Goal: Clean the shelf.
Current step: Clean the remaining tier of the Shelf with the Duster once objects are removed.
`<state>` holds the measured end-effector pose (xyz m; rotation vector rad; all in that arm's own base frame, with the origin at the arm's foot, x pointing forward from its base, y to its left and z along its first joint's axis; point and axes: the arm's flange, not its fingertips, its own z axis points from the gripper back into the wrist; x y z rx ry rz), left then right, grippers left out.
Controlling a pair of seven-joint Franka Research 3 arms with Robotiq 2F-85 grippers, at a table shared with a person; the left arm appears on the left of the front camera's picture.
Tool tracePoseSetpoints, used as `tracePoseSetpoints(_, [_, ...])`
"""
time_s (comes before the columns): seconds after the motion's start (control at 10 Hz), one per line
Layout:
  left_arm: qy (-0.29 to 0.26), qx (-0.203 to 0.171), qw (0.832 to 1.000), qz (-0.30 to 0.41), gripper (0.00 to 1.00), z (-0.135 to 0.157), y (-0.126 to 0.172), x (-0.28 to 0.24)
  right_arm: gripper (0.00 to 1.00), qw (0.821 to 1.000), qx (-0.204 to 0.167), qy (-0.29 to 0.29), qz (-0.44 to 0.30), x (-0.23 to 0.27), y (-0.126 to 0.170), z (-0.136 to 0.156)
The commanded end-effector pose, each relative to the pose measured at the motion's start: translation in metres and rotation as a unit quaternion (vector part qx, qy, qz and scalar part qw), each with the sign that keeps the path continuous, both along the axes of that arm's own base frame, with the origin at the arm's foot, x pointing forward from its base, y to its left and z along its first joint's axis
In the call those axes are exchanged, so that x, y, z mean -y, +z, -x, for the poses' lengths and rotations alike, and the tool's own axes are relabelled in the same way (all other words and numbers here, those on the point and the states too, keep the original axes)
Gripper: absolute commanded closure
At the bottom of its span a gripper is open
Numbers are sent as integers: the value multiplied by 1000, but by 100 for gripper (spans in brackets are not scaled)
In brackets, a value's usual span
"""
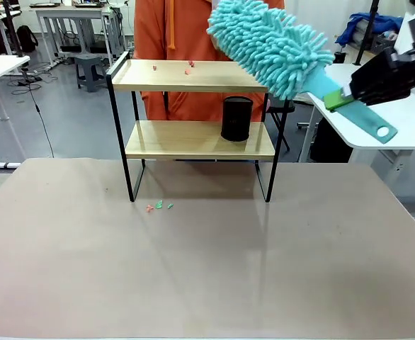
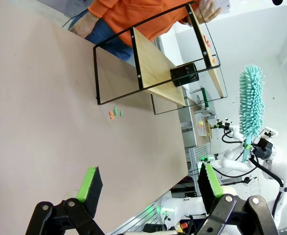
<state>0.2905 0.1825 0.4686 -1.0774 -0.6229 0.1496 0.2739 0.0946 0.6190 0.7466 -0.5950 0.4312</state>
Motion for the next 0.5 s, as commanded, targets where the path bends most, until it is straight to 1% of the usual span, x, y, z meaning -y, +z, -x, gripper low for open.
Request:
tracePoseSetpoints(0.0, [-1, 13, 1000, 3, 0, 1, 0, 2, 88, 999, -36, -8, 39, -7, -13, -5])
tracePoseSetpoints(0.1, [-1, 13, 1000, 3, 0, 1, 0, 2, 88, 997, -42, -25, 54, -14, -3, -17])
tracePoseSetpoints(0.2, [-1, 13, 1000, 3, 0, 1, 0, 2, 88, 996, -33, -25, 74, -26, 12, -33])
tracePoseSetpoints(0.3, [-1, 13, 1000, 3, 0, 1, 0, 2, 88, 995, -33, -15, 96, -41, 26, -48])
tracePoseSetpoints(0.4, [-1, 13, 1000, 3, 0, 1, 0, 2, 88, 992, -42, -14, 118, -54, 38, -68])
